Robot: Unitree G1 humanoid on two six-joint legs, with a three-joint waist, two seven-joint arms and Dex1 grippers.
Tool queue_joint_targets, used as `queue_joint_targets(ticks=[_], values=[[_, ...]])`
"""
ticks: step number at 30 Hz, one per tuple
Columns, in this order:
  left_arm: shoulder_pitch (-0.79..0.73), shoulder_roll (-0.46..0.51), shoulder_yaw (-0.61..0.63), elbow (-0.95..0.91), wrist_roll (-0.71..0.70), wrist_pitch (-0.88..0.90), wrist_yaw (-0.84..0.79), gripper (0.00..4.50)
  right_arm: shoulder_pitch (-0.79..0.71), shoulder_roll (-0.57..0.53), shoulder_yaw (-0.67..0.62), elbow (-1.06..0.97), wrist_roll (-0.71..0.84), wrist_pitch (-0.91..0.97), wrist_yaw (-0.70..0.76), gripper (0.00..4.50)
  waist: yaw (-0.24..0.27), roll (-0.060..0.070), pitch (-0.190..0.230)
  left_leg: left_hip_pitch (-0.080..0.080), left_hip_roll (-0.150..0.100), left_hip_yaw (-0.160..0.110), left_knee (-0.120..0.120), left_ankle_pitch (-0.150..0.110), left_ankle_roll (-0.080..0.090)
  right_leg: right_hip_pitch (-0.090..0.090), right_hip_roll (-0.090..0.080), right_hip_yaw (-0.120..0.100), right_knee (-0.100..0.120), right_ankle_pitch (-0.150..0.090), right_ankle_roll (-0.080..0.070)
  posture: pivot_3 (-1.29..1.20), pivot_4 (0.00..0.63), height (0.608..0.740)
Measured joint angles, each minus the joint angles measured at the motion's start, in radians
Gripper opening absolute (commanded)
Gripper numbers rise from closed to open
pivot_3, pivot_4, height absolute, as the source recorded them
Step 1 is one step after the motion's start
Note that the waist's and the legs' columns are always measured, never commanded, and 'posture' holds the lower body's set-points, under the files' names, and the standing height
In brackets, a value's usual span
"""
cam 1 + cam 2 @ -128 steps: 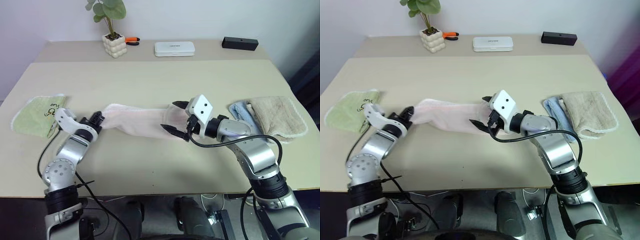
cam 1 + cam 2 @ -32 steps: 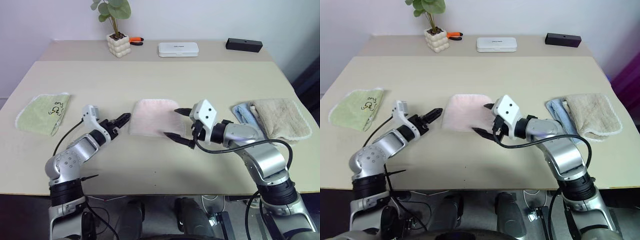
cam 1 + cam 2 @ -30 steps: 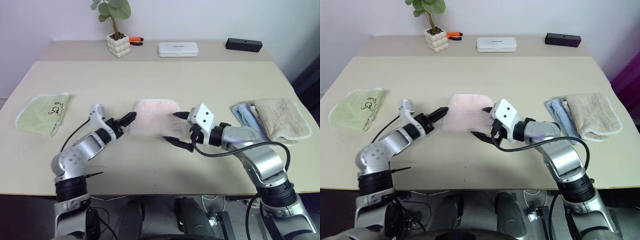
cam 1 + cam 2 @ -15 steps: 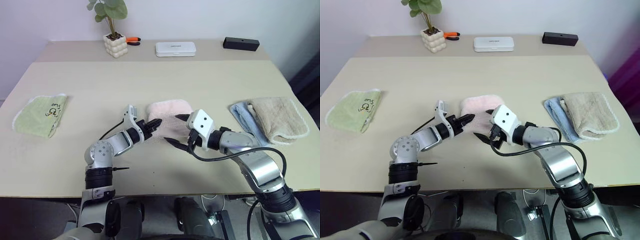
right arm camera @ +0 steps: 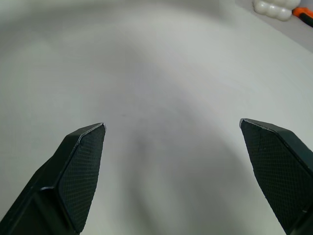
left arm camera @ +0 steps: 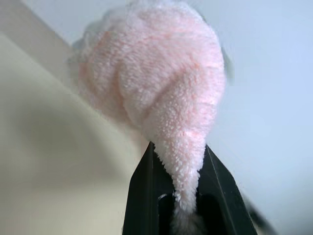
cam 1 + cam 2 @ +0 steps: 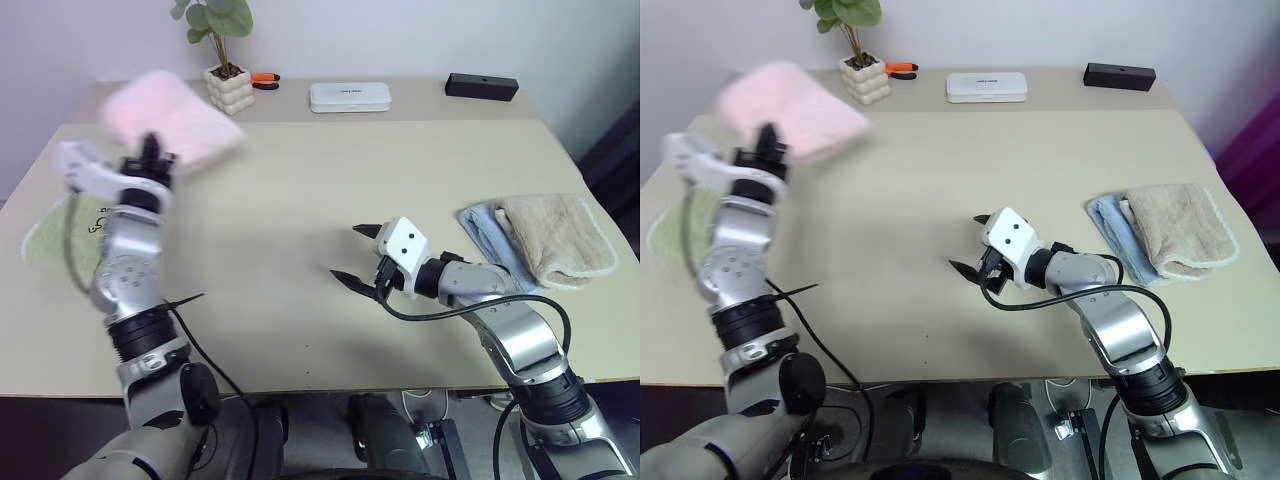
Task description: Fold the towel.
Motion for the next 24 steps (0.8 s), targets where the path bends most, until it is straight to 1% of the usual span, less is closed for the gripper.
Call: queue_joint_targets(ticks=[2, 4, 6, 10, 11, 12, 13, 18, 19, 22, 24], values=[[0.027, 0.031, 0.068, 0.039, 0.003, -0.057, 0.042, 0.02, 0.020, 0.008, 0.012, 0.013, -0.014, -0.020, -0.004, 4.50, 0.002, 0.000, 0.000, 0.000, 0.000, 0.000, 0.001, 0.000, 0.000, 0.000, 0.000, 0.000, 0.000, 0.000, 0.000, 0.00, 0.150, 0.737], [0.061, 0.036, 0.123, 0.071, -0.007, -0.090, 0.081, 0.02, 0.042, 0.020, 0.030, 0.035, -0.028, -0.035, -0.007, 4.50, 0.003, -0.001, 0.000, 0.000, 0.000, 0.000, 0.001, 0.000, 0.000, 0.001, -0.001, 0.000, 0.000, 0.000, 0.001, 0.00, 0.150, 0.737], [0.103, 0.014, 0.166, 0.092, -0.034, -0.106, 0.125, 0.02, 0.054, 0.032, 0.047, 0.053, -0.038, -0.047, -0.007, 4.50, 0.002, -0.001, 0.000, 0.000, 0.000, 0.000, 0.002, 0.000, 0.000, 0.001, -0.001, 0.000, 0.000, 0.001, 0.001, 0.00, 0.150, 0.737], [0.188, -0.048, 0.173, 0.098, -0.071, -0.096, 0.180, 0.02, 0.056, 0.034, 0.042, 0.061, -0.047, -0.060, -0.008, 4.50, 0.002, -0.003, -0.001, 0.000, 0.000, 0.000, 0.002, 0.000, -0.001, 0.002, -0.001, 0.000, 0.000, 0.001, 0.001, 0.00, 0.150, 0.737], [0.200, -0.059, 0.173, 0.084, -0.081, -0.098, 0.187, 0.74, 0.056, 0.034, 0.042, 0.061, -0.047, -0.061, -0.008, 4.50, 0.001, -0.004, -0.001, 0.000, 0.000, 0.000, 0.002, 0.000, -0.001, 0.002, -0.001, 0.000, 0.000, 0.001, 0.001, 0.00, 0.150, 0.737], [0.208, -0.066, 0.171, 0.068, -0.092, -0.100, 0.193, 1.09, 0.056, 0.033, 0.040, 0.061, -0.047, -0.062, -0.008, 4.50, 0.000, -0.004, -0.001, 0.001, 0.000, 0.000, 0.002, 0.000, -0.001, 0.002, -0.001, 0.000, 0.000, 0.001, 0.001, 0.00, 0.150, 0.737], [0.213, -0.073, 0.171, 0.052, -0.102, -0.104, 0.200, 1.57, 0.057, 0.032, 0.039, 0.062, -0.048, -0.062, -0.008, 4.50, 0.000, -0.004, -0.001, 0.001, 0.000, 0.000, 0.002, 0.000, -0.001, 0.002, -0.001, 0.000, 0.000, 0.001, 0.001, 0.00, 0.150, 0.737], [0.266, -0.085, 0.164, -0.030, -0.123, -0.124, 0.247, 4.13, 0.070, 0.020, 0.030, 0.086, -0.048, -0.075, -0.003, 4.50, -0.005, -0.004, -0.001, 0.001, 0.000, 0.000, 0.001, 0.000, -0.001, 0.002, -0.001, 0.000, 0.000, 0.001, 0.001, 0.00, 0.150, 0.737], [0.286, -0.081, 0.164, -0.053, -0.119, -0.129, 0.264, 4.46, 0.071, 0.011, 0.025, 0.099, -0.048, -0.077, -0.001, 4.50, -0.007, -0.004, -0.001, 0.002, 0.000, 0.000, 0.001, 0.000, 0.000, 0.002, -0.001, 0.000, 0.000, 0.001, 0.001, 0.00, 0.150, 0.737], [0.372, -0.010, 0.165, -0.109, -0.062, -0.139, 0.273, 4.46, 0.072, -0.010, -0.004, 0.135, -0.048, -0.080, 0.006, 4.50, -0.010, -0.005, -0.001, 0.001, 0.001, 0.000, 0.001, 0.000, 0.000, 0.001, 0.001, 0.000, 0.001, 0.001, 0.001, 0.00, 0.150, 0.737], [0.421, 0.078, 0.138, -0.170, -0.009, -0.140, 0.232, 4.46, 0.070, -0.015, -0.034, 0.155, -0.046, -0.080, 0.005, 4.50, -0.003, -0.005, -0.001, 0.001, 0.001, 0.000, 0.001, 0.000, -0.001, 0.001, 0.001, 0.000, 0.001, 0.001, 0.000, 0.00, 0.150, 0.737]])
